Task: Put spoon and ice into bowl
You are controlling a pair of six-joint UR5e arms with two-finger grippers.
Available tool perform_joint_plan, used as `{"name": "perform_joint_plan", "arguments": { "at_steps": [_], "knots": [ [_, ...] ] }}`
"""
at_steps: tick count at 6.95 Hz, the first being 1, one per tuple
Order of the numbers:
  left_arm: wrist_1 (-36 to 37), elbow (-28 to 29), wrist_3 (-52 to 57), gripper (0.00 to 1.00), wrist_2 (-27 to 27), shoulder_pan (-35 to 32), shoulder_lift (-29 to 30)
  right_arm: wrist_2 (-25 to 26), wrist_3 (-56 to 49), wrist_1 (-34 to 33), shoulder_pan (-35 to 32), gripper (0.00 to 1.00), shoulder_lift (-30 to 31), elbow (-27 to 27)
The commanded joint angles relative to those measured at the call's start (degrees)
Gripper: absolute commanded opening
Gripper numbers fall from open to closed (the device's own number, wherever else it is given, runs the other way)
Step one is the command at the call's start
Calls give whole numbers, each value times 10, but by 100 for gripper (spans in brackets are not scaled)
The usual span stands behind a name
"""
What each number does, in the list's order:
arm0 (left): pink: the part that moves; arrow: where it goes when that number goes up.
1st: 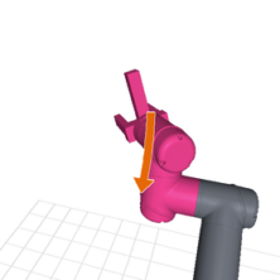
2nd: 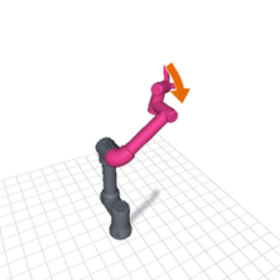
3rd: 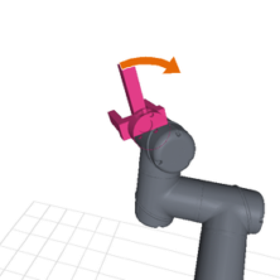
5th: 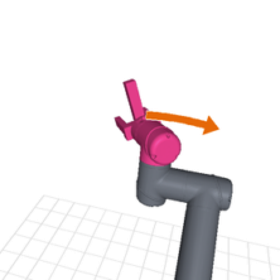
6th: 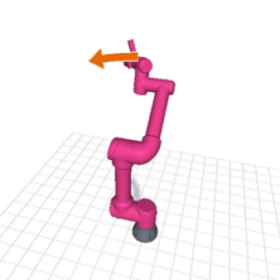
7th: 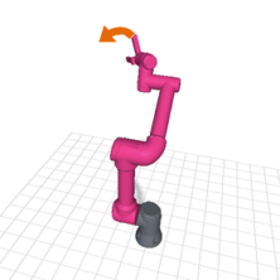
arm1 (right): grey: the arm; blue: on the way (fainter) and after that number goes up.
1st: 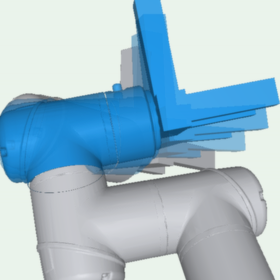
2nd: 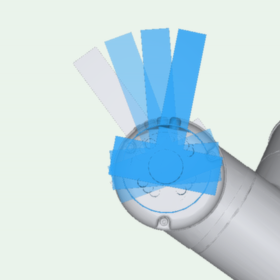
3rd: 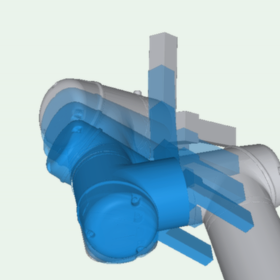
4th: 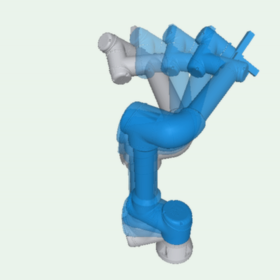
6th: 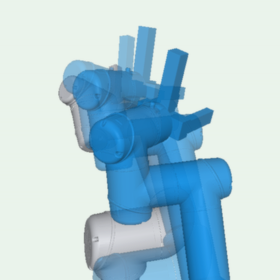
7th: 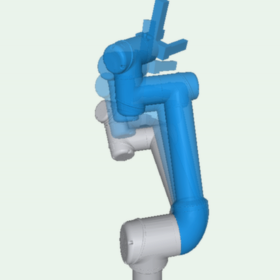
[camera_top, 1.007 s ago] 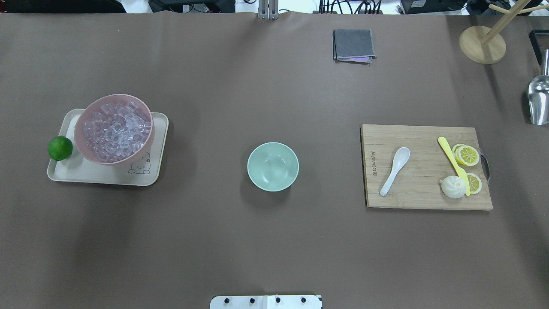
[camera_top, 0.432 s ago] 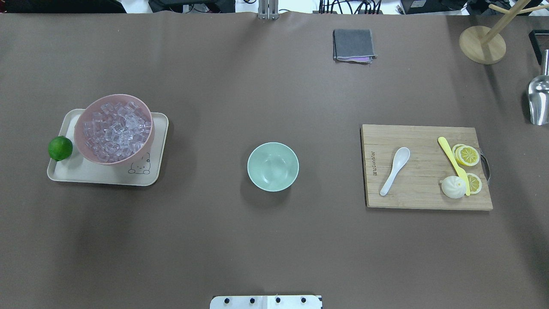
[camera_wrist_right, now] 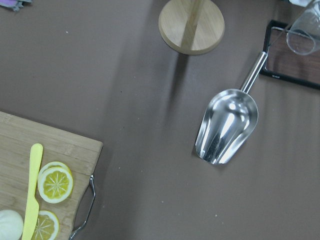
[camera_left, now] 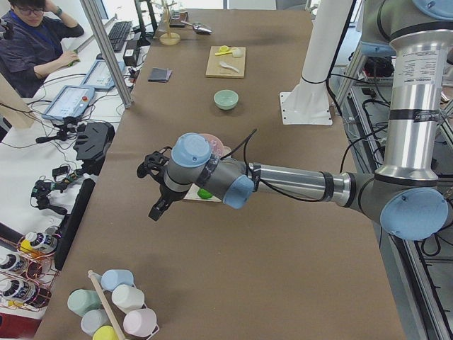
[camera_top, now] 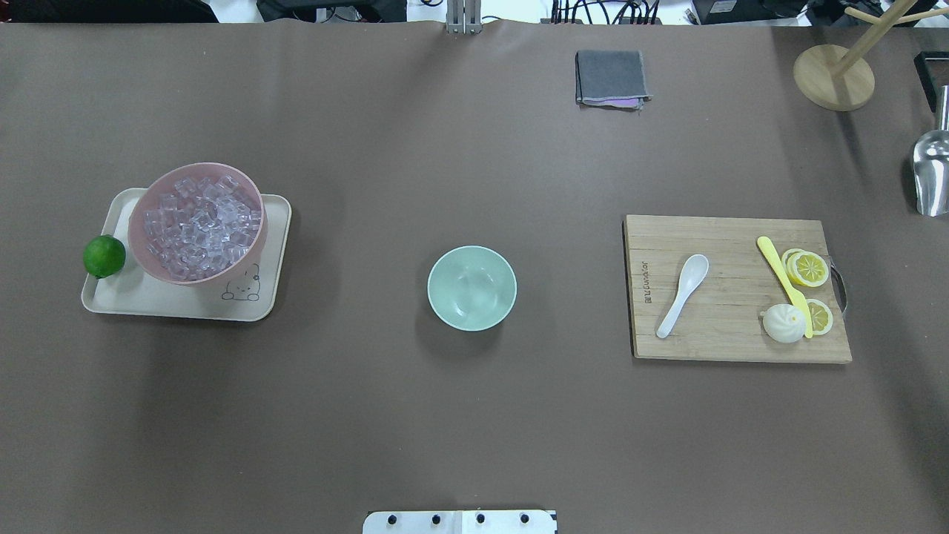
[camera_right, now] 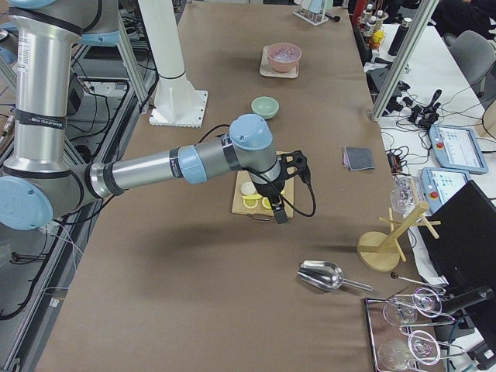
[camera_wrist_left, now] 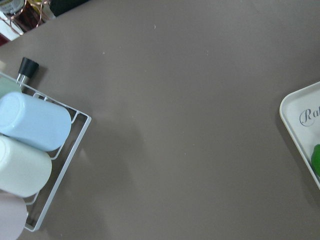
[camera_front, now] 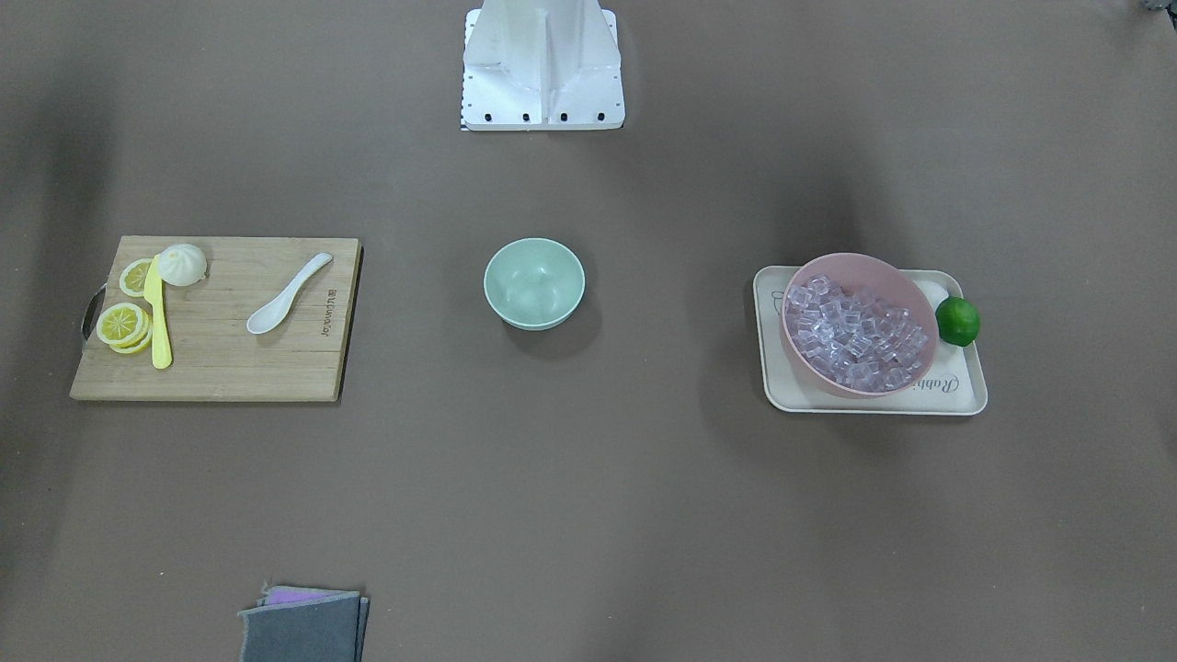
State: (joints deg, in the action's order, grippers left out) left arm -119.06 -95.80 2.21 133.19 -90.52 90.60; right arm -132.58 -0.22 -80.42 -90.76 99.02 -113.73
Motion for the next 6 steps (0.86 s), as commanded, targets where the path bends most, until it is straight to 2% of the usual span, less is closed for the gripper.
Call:
{"name": "perform_joint_plan", "arguments": {
  "at_steps": [1, 2, 4, 5, 6],
  "knots": [
    [-74, -4, -73, 99, 0, 84, 5, 0, 5, 40, 42, 100, -10, 3],
    [-92, -7, -144, 99, -1, 129, 19, 0, 28, 41, 58, 100, -17, 2],
    [-176, -12, -351, 99, -11, 211, 37, 1, 169, 53, 93, 100, -29, -7],
    [-186, -24, -398, 99, -44, 246, 43, 5, 248, 95, 116, 100, -29, -7],
    [-186, -41, -443, 99, -85, 293, 46, 34, 317, 134, 158, 100, -30, -8]
  ]
}}
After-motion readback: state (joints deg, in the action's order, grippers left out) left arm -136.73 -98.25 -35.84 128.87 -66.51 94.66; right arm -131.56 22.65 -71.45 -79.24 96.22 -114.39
